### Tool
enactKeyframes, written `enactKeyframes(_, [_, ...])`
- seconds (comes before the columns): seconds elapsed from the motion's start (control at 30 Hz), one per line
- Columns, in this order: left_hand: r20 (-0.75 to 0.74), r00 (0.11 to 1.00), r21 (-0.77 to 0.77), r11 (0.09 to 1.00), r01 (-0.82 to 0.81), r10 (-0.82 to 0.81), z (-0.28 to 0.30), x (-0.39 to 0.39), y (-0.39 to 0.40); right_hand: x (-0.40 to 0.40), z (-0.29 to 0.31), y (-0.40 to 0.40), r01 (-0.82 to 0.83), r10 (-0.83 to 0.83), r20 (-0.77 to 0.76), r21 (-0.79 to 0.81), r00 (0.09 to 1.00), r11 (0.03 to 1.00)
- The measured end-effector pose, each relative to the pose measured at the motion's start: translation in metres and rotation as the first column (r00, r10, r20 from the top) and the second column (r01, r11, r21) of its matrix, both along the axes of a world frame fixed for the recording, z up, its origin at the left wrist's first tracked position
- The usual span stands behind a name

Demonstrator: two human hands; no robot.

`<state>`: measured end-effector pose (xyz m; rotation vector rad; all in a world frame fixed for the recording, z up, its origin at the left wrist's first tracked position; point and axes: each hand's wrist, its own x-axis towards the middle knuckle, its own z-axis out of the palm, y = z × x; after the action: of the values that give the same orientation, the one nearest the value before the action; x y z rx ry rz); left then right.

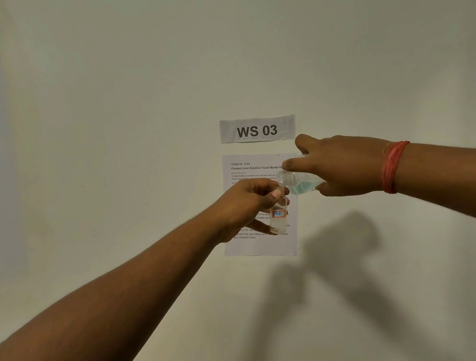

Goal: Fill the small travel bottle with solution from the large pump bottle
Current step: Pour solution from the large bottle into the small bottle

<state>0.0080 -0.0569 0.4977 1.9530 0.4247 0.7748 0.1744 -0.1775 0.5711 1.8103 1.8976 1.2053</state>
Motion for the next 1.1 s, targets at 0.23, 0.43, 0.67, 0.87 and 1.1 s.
enactKeyframes(0.23, [0.003,1.000,-0.005,1.000,0.000,0.000,-0.0007,-0.0015,-0.0020,-0.0012,0.0001,0.0006,-0.001,0.001,0.014,-0.002,1.000,1.000])
enactKeyframes(0.43, [-0.001,1.000,-0.008,1.000,-0.001,0.001,-0.0020,-0.0026,-0.0009,-0.0020,-0.0001,0.0001,-0.001,0.001,0.020,-0.008,1.000,1.000])
enactKeyframes(0.67, [-0.010,1.000,0.004,1.000,-0.013,0.013,-0.0032,-0.0029,0.0007,-0.0027,-0.0002,-0.0005,0.001,-0.001,0.009,-0.020,1.000,1.000])
enactKeyframes(0.87, [-0.004,1.000,0.005,1.000,-0.005,0.005,-0.0024,-0.0042,-0.0001,-0.0037,0.0003,-0.0003,0.003,-0.003,0.016,-0.021,1.000,1.000])
enactKeyframes(1.1, [0.000,1.000,0.012,1.000,-0.011,0.011,-0.0019,-0.0059,-0.0006,-0.0058,0.0005,-0.0002,0.007,-0.007,0.008,-0.021,1.000,1.000])
